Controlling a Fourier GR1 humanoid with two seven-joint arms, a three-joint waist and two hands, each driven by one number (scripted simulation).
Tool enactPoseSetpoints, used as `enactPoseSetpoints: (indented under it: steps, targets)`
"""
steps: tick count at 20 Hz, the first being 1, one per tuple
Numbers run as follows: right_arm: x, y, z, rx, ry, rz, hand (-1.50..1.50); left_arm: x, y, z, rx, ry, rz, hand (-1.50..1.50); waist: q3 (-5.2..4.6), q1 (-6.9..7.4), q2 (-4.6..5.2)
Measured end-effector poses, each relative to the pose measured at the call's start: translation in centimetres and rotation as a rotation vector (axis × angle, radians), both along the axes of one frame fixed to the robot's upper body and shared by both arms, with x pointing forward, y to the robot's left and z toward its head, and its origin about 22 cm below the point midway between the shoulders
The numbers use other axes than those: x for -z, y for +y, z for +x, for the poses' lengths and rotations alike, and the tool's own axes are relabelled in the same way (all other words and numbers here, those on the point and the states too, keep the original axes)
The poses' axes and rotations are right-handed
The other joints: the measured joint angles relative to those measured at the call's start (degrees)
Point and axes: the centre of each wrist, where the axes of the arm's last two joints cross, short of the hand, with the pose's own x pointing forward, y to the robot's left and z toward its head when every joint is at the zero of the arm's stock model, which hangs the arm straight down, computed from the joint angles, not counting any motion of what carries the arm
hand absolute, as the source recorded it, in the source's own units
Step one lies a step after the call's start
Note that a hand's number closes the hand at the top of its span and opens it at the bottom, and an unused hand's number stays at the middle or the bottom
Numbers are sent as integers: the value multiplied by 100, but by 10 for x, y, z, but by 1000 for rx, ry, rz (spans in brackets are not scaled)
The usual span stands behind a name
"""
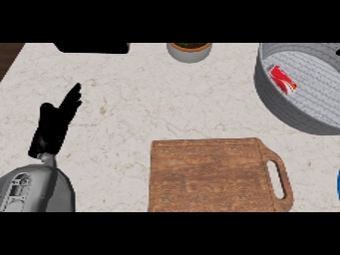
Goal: Pick the can from the cutting board and place it in the basket
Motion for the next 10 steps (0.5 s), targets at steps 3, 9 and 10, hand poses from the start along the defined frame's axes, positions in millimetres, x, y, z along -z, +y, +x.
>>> enactPoseSetpoints:
  steps: [3,9,10]
  targets:
    - [-9,-18,-9,77,-53,58,-150,-2,-1,0,-4,0,-5,0,0,-5,-3]
    - [-23,-76,-48,202,-82,172,-150,-4,-1,1,-3,5,-10,0,4,-19,4]
    - [-23,-86,-57,219,-78,185,-150,-4,-1,-1,0,6,-11,0,4,-11,7]
